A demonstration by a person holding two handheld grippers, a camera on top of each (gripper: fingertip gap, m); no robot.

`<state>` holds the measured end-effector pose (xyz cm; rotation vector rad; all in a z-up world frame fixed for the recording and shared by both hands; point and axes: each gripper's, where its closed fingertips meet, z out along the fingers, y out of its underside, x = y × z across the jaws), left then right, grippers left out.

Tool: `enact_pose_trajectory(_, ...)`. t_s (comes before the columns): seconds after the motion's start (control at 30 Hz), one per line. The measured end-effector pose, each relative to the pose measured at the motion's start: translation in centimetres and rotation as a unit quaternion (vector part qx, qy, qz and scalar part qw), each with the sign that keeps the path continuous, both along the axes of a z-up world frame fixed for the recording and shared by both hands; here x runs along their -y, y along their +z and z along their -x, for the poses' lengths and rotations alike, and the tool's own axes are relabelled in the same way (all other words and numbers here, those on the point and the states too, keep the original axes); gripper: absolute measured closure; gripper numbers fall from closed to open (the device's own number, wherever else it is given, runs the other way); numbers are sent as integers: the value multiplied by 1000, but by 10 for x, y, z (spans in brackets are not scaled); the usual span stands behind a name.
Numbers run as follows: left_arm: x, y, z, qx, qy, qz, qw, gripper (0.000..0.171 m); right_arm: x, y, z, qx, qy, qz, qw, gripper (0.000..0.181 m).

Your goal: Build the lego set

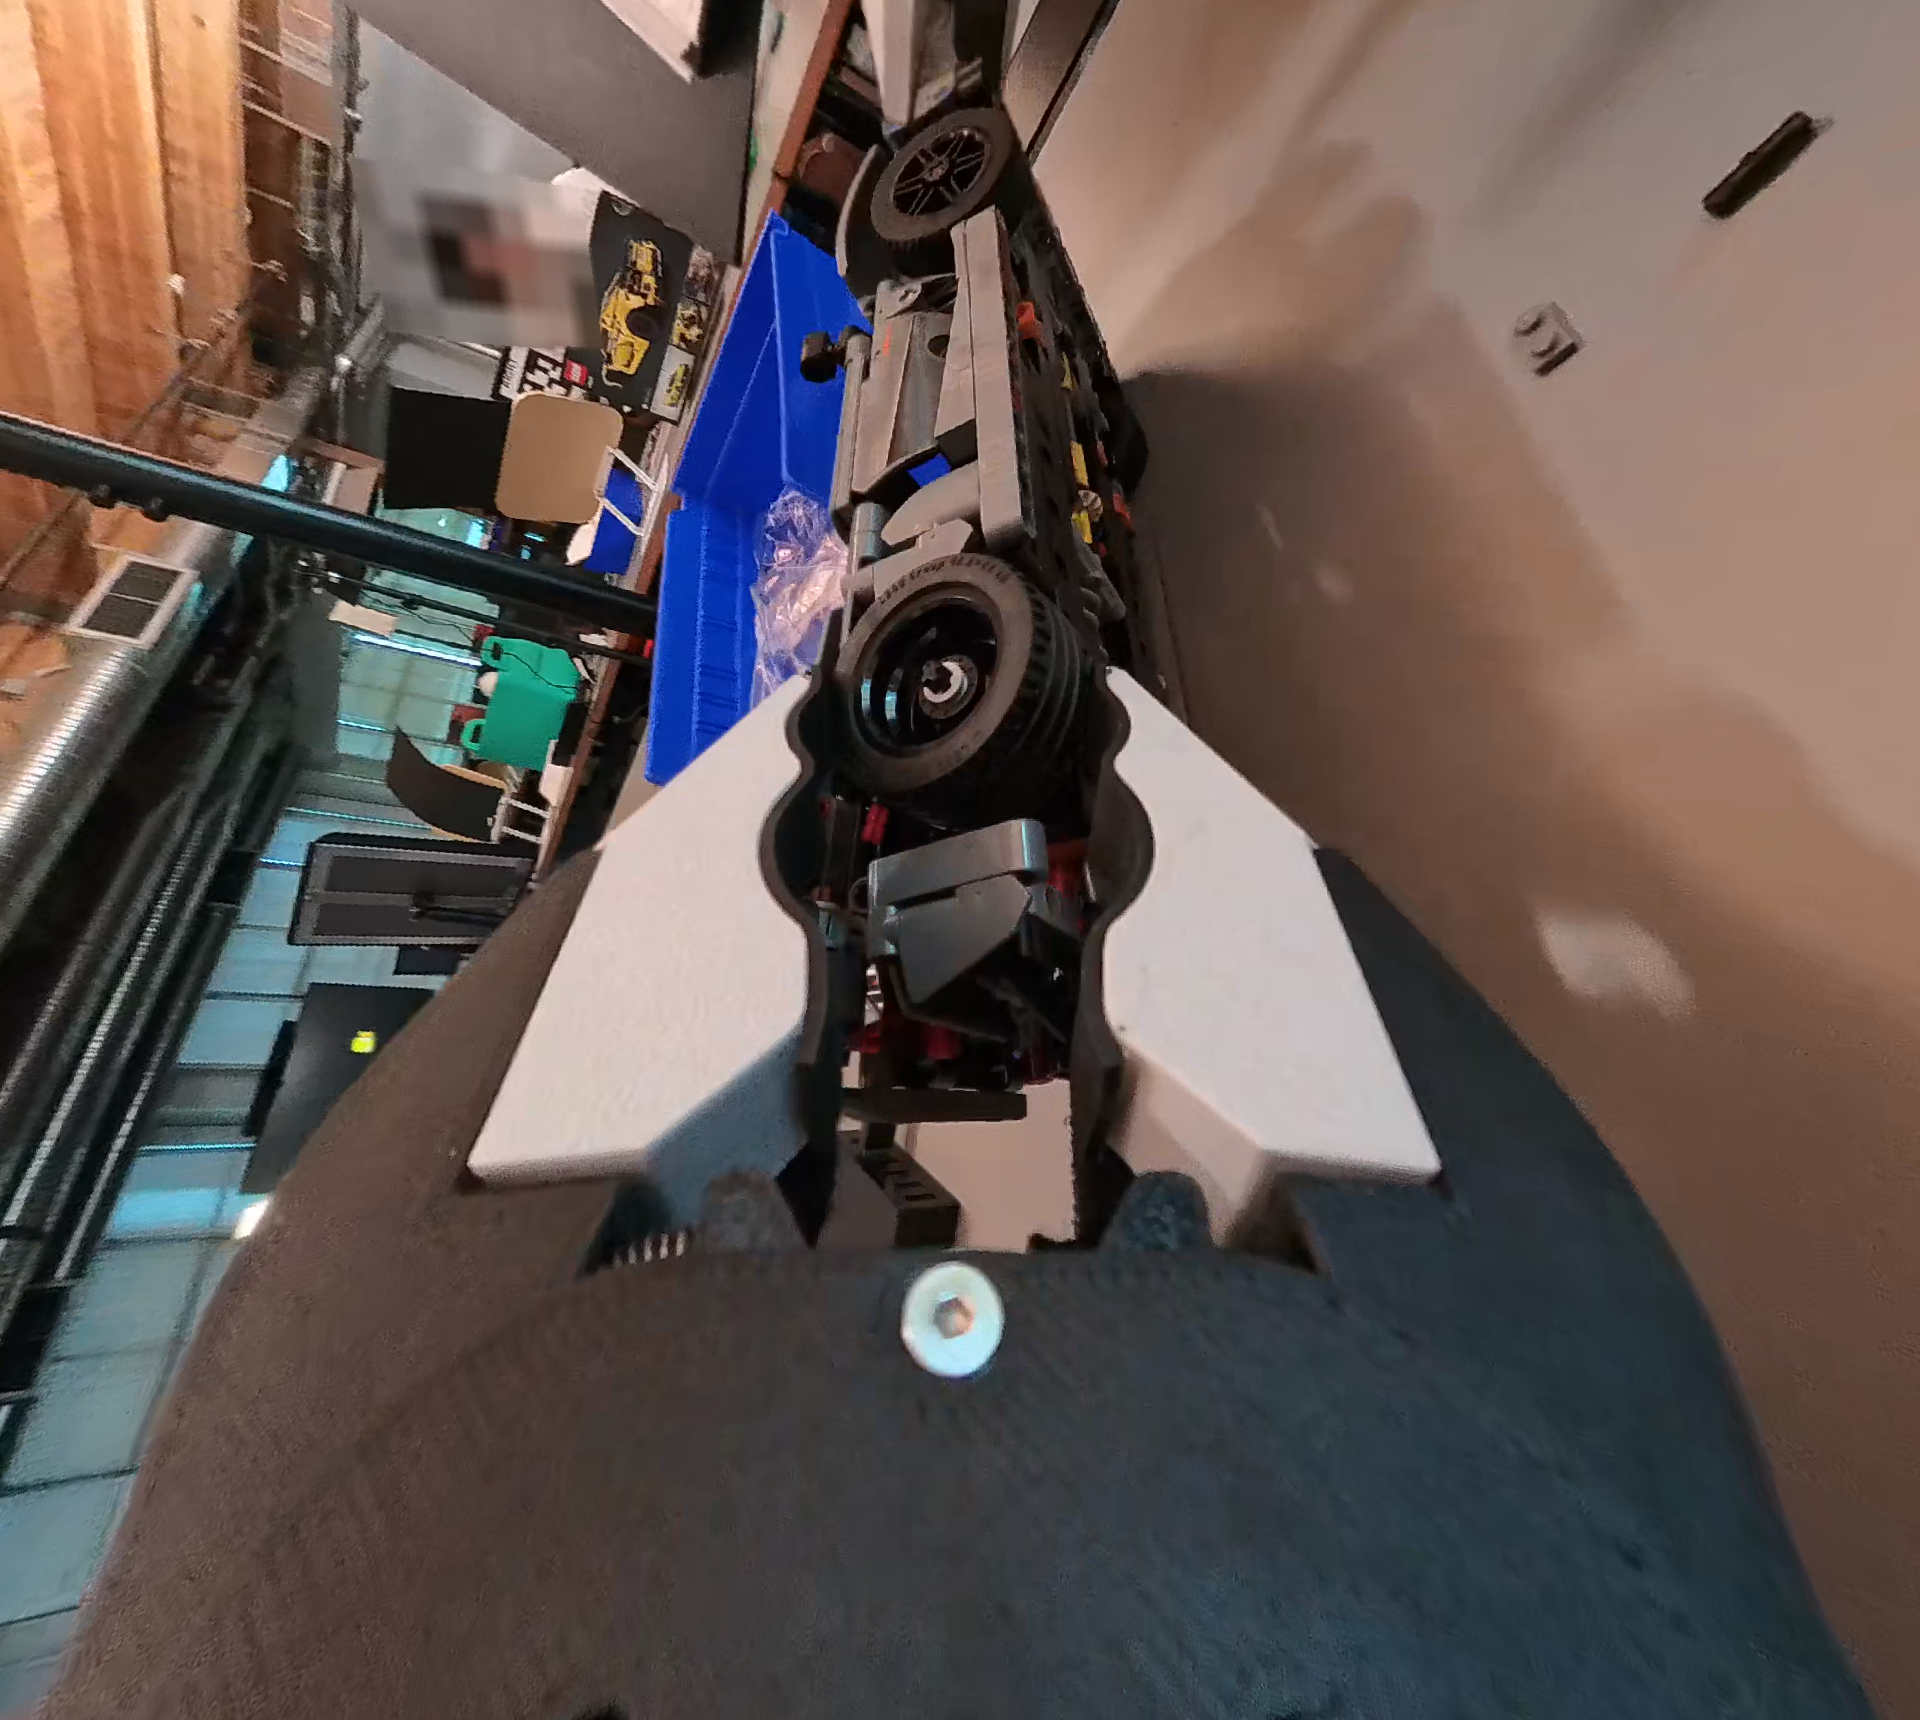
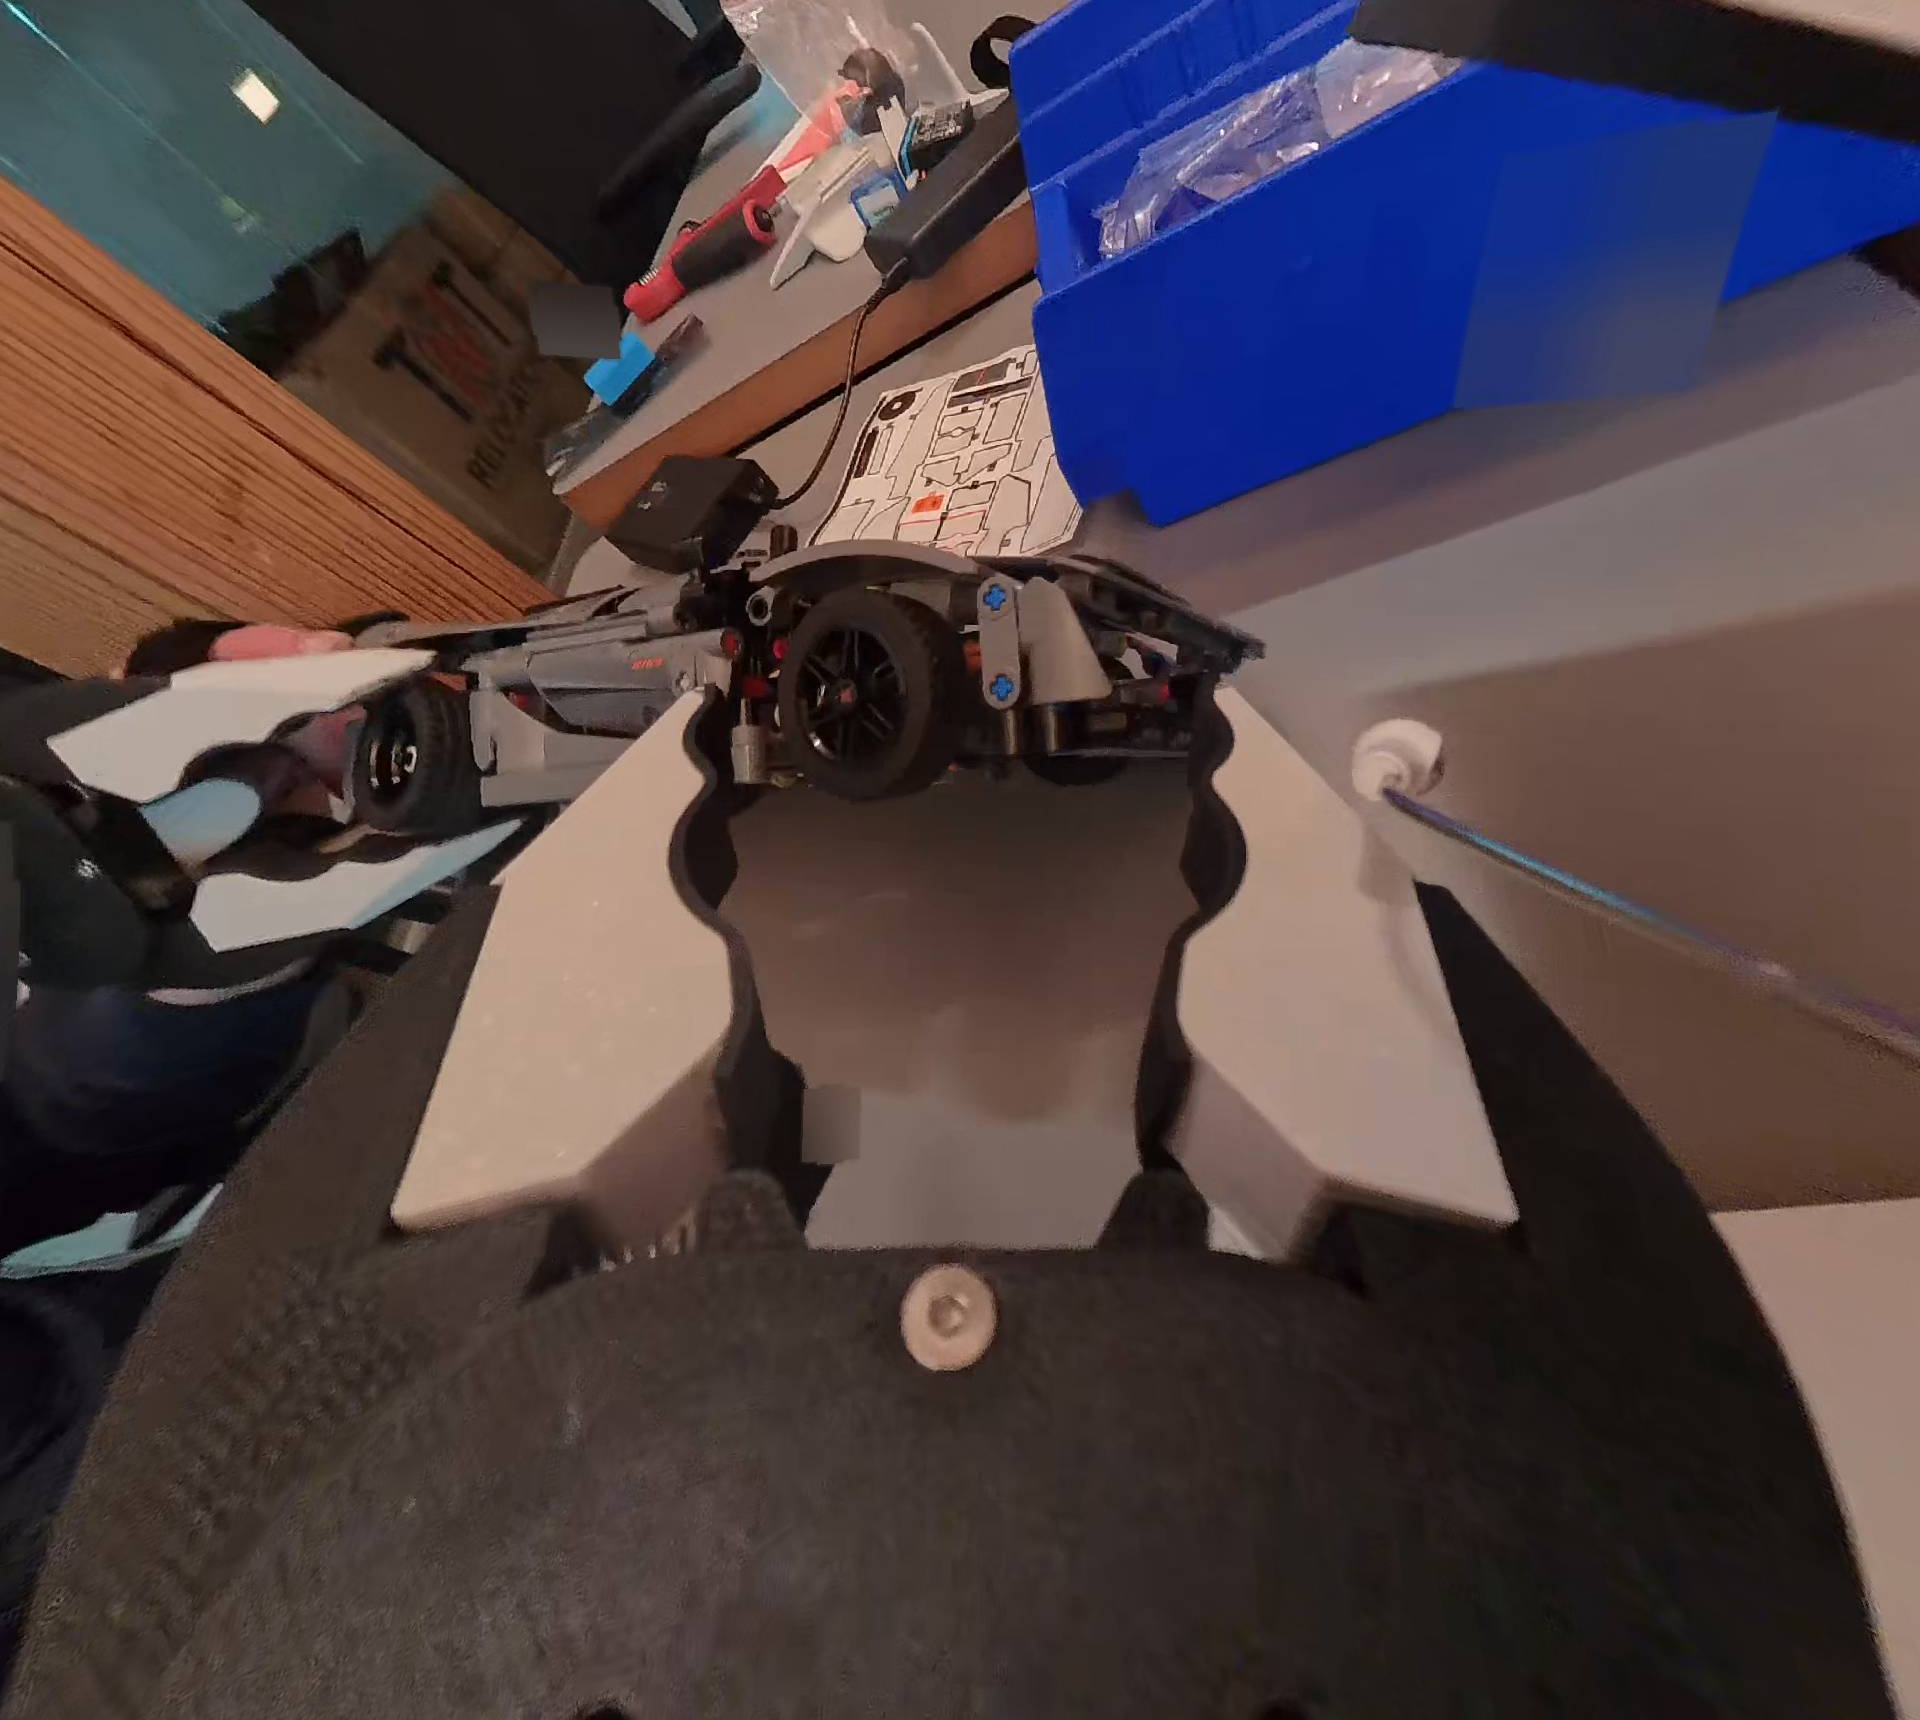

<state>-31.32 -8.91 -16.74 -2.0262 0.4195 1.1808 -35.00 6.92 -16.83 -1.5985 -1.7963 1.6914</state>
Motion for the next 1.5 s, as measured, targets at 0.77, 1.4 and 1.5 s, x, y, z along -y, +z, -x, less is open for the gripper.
enact_pose_trajectory(0.77,8,3,-32,-39,-16,-54,998,127,2,-3,8,-7,-25,45,999,142)
enact_pose_trajectory(1.4,66,-32,-38,443,33,-262,857,115,5,-10,-9,8,-16,55,998,142)
enact_pose_trajectory(1.5,60,-36,-42,494,17,-279,823,114,6,-13,-14,11,-17,60,998,140)
